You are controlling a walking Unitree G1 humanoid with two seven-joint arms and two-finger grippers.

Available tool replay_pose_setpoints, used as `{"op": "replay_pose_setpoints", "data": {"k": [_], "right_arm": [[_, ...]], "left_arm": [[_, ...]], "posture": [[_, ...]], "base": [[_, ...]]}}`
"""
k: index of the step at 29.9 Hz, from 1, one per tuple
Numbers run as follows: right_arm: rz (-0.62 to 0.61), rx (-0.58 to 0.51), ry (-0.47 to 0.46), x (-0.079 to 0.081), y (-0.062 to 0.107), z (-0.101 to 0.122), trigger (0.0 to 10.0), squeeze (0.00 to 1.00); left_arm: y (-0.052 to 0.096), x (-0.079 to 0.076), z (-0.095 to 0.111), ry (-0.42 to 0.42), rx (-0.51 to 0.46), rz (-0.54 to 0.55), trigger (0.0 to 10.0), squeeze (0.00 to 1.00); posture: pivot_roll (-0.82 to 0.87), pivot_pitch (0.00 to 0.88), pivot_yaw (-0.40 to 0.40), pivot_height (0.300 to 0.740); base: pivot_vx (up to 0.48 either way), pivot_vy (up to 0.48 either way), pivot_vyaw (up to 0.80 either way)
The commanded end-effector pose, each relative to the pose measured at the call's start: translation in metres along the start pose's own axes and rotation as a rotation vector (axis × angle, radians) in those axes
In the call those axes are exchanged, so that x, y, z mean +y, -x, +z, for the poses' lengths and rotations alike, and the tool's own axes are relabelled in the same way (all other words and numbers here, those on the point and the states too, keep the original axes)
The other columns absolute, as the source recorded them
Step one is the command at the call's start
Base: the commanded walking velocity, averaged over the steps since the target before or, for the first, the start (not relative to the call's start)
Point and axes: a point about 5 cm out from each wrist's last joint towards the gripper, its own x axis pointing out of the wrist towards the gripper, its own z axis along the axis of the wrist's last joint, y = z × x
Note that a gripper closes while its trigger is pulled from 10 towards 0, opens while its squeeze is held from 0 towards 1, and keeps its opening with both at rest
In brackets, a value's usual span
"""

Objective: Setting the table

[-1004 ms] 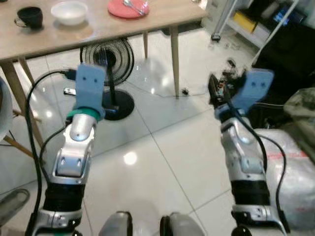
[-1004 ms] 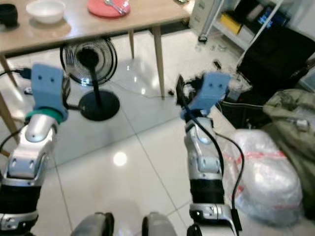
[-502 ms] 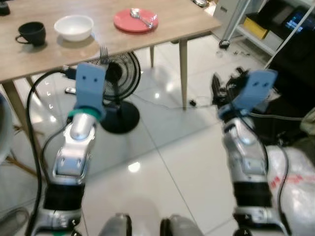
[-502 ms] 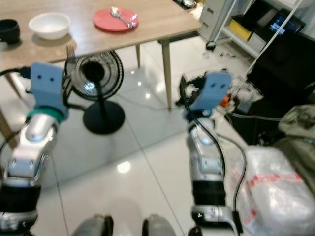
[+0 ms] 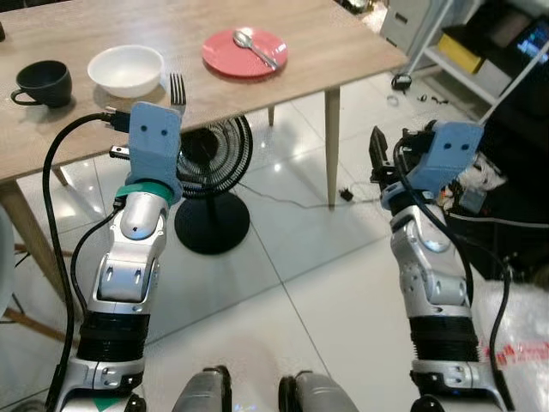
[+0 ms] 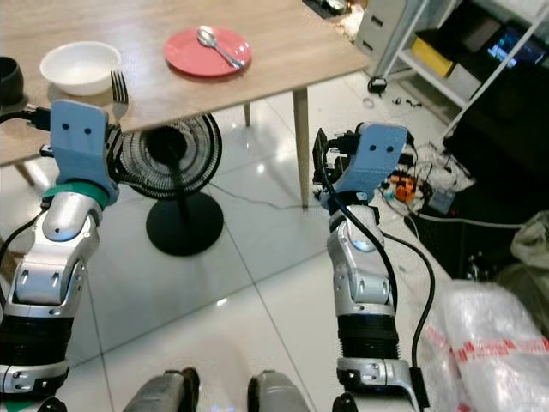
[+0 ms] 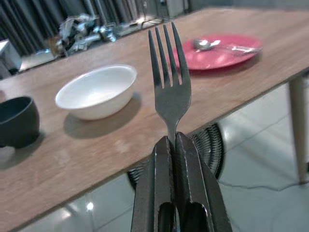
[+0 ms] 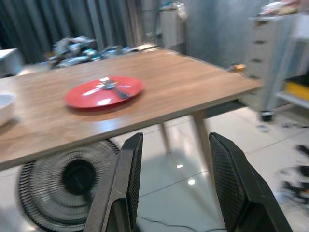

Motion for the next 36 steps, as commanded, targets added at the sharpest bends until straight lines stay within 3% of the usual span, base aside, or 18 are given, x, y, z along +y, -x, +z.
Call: {"op": "replay_pose_setpoints", "data": {"k": [1, 29, 36], "right_arm": [[-0.029, 0.015, 0.012, -0.0090, 0.0024, -0.0021, 10.0, 0.00], [-0.072, 0.023, 0.003, -0.0150, 0.0019, -0.0035, 10.0, 0.00], [-0.075, 0.023, 0.009, -0.0157, 0.0017, -0.0034, 10.0, 0.00]], "left_arm": [[0.0011, -0.0032, -0.0019, 0.000, 0.005, -0.005, 10.0, 0.00], [0.0003, -0.0065, -0.0035, -0.002, 0.013, -0.025, 10.0, 0.00], [0.0010, -0.0125, -0.0034, -0.001, 0.020, -0.055, 10.0, 0.00]], "posture": [[-0.08, 0.071, 0.026, 0.740], [-0.08, 0.071, 0.028, 0.740], [-0.08, 0.069, 0.027, 0.740]], "base": [[0.480, 0.000, 0.00], [0.476, 0.000, 0.00], [0.000, 0.000, 0.00]]}}
